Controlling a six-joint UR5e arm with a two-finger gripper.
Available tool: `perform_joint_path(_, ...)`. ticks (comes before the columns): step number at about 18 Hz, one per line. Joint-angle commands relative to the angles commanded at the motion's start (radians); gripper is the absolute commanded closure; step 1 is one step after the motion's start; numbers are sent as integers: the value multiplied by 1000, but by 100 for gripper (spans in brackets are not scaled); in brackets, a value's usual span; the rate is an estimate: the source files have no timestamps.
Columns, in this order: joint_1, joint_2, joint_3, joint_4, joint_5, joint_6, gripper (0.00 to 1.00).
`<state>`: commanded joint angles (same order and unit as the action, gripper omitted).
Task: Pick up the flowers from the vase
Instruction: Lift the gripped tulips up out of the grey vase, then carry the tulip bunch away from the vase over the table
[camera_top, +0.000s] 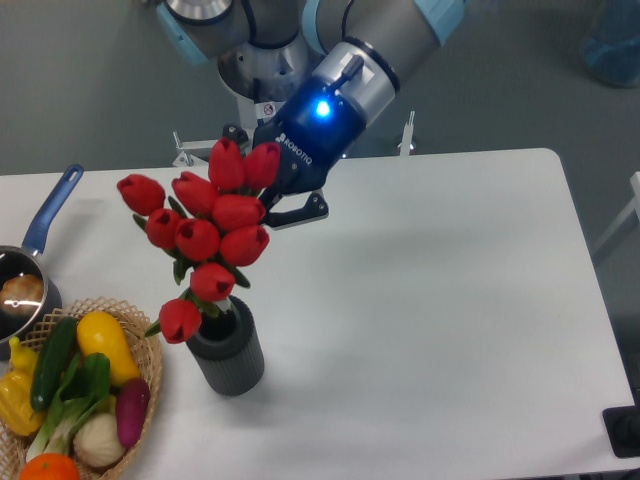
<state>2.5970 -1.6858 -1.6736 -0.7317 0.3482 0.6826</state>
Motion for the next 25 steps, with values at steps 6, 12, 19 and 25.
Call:
perform_joint_path(6, 116, -23, 2, -2, 5, 17, 86)
perform_joint_path(12, 216, -118, 29, -3, 50, 133, 85)
perform_joint_path(19, 226, -172, 58, -2, 439, 300, 84)
perform_joint_path(25, 218, -201, 48, -6, 676, 353, 84)
